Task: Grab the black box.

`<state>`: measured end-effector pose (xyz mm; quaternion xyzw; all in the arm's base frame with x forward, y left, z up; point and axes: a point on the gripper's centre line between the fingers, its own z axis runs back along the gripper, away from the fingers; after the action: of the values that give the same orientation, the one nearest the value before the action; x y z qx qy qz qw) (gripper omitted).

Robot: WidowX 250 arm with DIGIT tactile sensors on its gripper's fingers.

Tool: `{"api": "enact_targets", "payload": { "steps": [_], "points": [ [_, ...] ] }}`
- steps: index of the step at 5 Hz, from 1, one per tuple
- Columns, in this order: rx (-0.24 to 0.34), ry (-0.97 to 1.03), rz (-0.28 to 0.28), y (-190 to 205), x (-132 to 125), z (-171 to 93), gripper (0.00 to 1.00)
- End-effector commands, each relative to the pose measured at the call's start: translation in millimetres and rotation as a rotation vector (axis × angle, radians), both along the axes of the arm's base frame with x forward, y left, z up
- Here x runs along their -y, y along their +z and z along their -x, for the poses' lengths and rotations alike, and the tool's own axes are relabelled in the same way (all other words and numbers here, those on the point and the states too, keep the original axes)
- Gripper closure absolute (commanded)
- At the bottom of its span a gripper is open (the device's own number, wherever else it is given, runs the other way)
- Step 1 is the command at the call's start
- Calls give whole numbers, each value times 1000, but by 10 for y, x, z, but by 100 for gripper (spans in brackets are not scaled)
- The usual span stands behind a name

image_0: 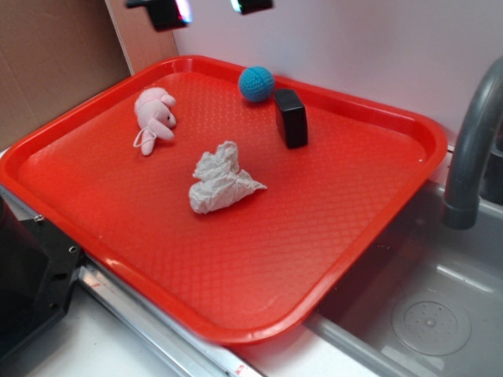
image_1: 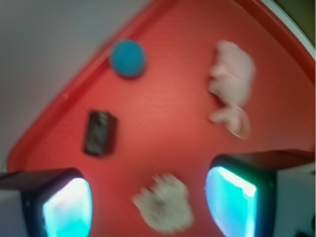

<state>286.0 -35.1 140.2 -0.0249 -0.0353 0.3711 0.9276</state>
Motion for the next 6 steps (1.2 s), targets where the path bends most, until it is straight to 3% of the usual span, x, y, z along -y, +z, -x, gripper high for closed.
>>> {"api": "enact_targets", "payload": {
  "steps": [1, 3, 4, 5, 6],
  "points": [
    [76, 1, -14, -484, 114, -569, 0],
    [-83, -10, 19, -1017, 203, -330, 0],
    [-91, 8, 29, -962, 206, -188, 100],
    [-69, -36, -13, -812, 182, -84, 100],
    [42, -250, 0, -322, 223, 55, 100]
  ]
}}
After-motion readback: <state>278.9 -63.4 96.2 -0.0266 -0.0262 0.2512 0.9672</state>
